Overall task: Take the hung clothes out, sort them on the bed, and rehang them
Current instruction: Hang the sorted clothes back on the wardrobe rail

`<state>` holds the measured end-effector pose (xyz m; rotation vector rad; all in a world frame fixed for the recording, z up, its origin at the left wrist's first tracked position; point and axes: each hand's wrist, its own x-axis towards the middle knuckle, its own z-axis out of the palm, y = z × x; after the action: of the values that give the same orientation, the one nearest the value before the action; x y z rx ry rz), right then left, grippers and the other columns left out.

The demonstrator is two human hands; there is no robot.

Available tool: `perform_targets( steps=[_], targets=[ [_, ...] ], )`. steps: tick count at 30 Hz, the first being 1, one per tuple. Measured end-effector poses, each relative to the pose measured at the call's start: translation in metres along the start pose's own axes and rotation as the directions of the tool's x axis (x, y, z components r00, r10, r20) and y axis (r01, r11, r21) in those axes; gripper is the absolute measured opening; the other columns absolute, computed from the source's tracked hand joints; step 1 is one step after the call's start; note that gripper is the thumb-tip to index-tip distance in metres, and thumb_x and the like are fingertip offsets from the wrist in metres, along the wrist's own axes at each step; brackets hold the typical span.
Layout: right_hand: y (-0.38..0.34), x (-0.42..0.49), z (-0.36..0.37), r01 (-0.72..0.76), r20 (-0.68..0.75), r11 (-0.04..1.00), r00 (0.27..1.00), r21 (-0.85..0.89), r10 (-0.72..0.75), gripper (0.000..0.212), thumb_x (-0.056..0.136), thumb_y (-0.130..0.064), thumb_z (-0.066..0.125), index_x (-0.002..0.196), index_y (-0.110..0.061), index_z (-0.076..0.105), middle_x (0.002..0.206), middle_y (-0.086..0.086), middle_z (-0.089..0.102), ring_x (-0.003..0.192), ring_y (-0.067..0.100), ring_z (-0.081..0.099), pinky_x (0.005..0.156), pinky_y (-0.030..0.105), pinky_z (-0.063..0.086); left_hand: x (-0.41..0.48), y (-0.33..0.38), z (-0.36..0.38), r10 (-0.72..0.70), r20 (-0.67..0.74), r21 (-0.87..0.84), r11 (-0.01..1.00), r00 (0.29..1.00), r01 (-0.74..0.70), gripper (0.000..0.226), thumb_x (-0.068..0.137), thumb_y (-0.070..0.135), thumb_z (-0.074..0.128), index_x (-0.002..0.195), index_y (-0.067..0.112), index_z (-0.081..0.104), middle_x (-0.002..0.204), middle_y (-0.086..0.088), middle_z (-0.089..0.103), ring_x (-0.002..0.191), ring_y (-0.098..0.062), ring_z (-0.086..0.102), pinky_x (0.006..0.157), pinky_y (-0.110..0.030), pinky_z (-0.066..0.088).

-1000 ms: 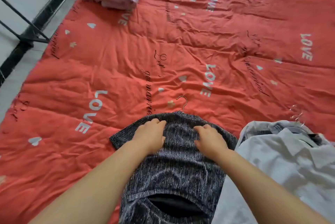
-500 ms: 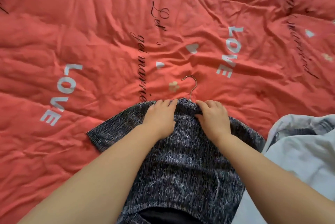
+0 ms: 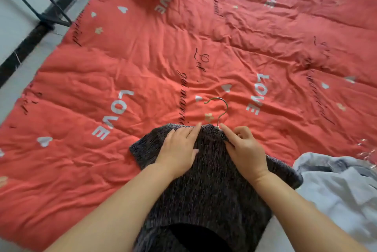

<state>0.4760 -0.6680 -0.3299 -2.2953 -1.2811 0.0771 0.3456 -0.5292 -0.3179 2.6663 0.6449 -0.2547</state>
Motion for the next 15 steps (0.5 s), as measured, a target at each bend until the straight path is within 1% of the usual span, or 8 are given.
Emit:
perform_targets(
  steps=[2, 3, 6, 8, 10, 12, 14, 15],
  targets=[
    [-0.031, 0.003, -0.02, 0.081, -0.029, 0.997, 0.996, 0.015, -0.08, 0.044, 0.072, -0.013, 0.063, 0.116, -0.017, 0.067, 0.085, 0.0, 0.053, 0.059, 0.013, 0.053, 0.041, 0.023, 0.045, -0.024, -0.003, -0.02, -0.015, -0.075, -0.032, 0.999, 0.997, 0.013, 0.072, 0.094, 0.032, 0.048, 0.15, 0.02, 0.004, 0.148, 0.003, 0.029, 0.137, -0.014, 0.022, 0.115, -0.033, 0.012],
    [-0.048, 0.004, -0.03, 0.115, -0.043, 0.993, 0.993, 0.02, -0.114, 0.044, 0.072, -0.013, 0.065, 0.116, -0.018, 0.067, 0.087, -0.002, 0.052, 0.061, 0.01, 0.05, 0.043, 0.022, 0.045, -0.038, -0.006, -0.031, -0.016, -0.125, -0.049, 0.999, 0.992, 0.01, 0.072, 0.094, 0.032, 0.05, 0.15, 0.019, 0.006, 0.147, 0.003, 0.031, 0.137, -0.015, 0.023, 0.114, -0.033, 0.013],
    [-0.108, 0.003, -0.064, 0.199, -0.062, 0.978, 0.979, 0.062, -0.195, 0.057, 0.062, 0.0, 0.081, 0.115, -0.016, 0.067, 0.084, 0.0, 0.055, 0.061, 0.01, 0.052, 0.048, 0.022, 0.047, -0.087, -0.018, -0.069, -0.021, -0.299, -0.121, 0.993, 0.954, -0.016, 0.072, 0.09, 0.03, 0.056, 0.148, 0.015, 0.018, 0.138, -0.004, 0.044, 0.132, -0.023, 0.035, 0.112, -0.039, 0.021],
    [-0.152, -0.001, -0.088, 0.261, -0.076, 0.961, 0.964, 0.097, -0.254, 0.061, 0.06, 0.001, 0.084, 0.116, -0.016, 0.067, 0.081, 0.001, 0.056, 0.061, 0.012, 0.053, 0.052, 0.022, 0.049, -0.126, -0.029, -0.097, -0.021, -0.445, -0.109, 0.994, 0.895, -0.031, 0.068, 0.086, 0.037, 0.054, 0.146, 0.016, 0.029, 0.127, -0.008, 0.055, 0.124, -0.024, 0.043, 0.108, -0.049, 0.028],
    [-0.198, -0.006, -0.11, 0.328, -0.102, 0.939, 0.943, 0.106, -0.318, 0.058, 0.061, -0.002, 0.083, 0.115, -0.017, 0.067, 0.081, 0.0, 0.054, 0.062, 0.013, 0.054, 0.056, 0.021, 0.047, -0.171, -0.041, -0.124, -0.017, -0.577, -0.066, 0.997, 0.817, -0.026, 0.068, 0.082, 0.044, 0.046, 0.142, 0.017, 0.03, 0.114, -0.008, 0.062, 0.114, -0.019, 0.043, 0.101, -0.054, 0.03],
    [-0.248, -0.015, -0.129, 0.379, -0.116, 0.916, 0.923, 0.132, -0.366, 0.056, 0.062, -0.005, 0.082, 0.114, -0.019, 0.068, 0.081, -0.003, 0.051, 0.065, 0.011, 0.052, 0.059, 0.02, 0.042, -0.221, -0.053, -0.152, 0.001, -0.657, 0.0, 1.0, 0.754, -0.001, 0.07, 0.079, 0.047, 0.045, 0.14, 0.017, 0.03, 0.102, -0.005, 0.064, 0.103, -0.014, 0.043, 0.096, -0.06, 0.032],
    [-0.302, -0.025, -0.147, 0.413, -0.106, 0.892, 0.91, 0.184, -0.4, 0.054, 0.064, -0.005, 0.081, 0.114, -0.02, 0.068, 0.081, -0.009, 0.045, 0.068, 0.008, 0.05, 0.064, 0.018, 0.039, -0.274, -0.068, -0.178, 0.029, -0.73, 0.08, 0.996, 0.683, 0.043, 0.078, 0.075, 0.05, 0.054, 0.141, 0.016, 0.029, 0.094, -0.003, 0.063, 0.094, -0.013, 0.043, 0.091, -0.064, 0.036],
    [-0.33, -0.031, -0.155, 0.429, -0.097, 0.878, 0.903, 0.214, -0.418, 0.052, 0.066, -0.005, 0.081, 0.115, -0.021, 0.068, 0.081, -0.012, 0.044, 0.071, 0.006, 0.048, 0.067, 0.013, 0.037, -0.301, -0.076, -0.189, 0.043, -0.765, 0.113, 0.991, 0.642, 0.069, 0.088, 0.071, 0.049, 0.062, 0.144, 0.017, 0.025, 0.092, -0.004, 0.061, 0.091, -0.014, 0.042, 0.091, -0.066, 0.036]
  ],
)
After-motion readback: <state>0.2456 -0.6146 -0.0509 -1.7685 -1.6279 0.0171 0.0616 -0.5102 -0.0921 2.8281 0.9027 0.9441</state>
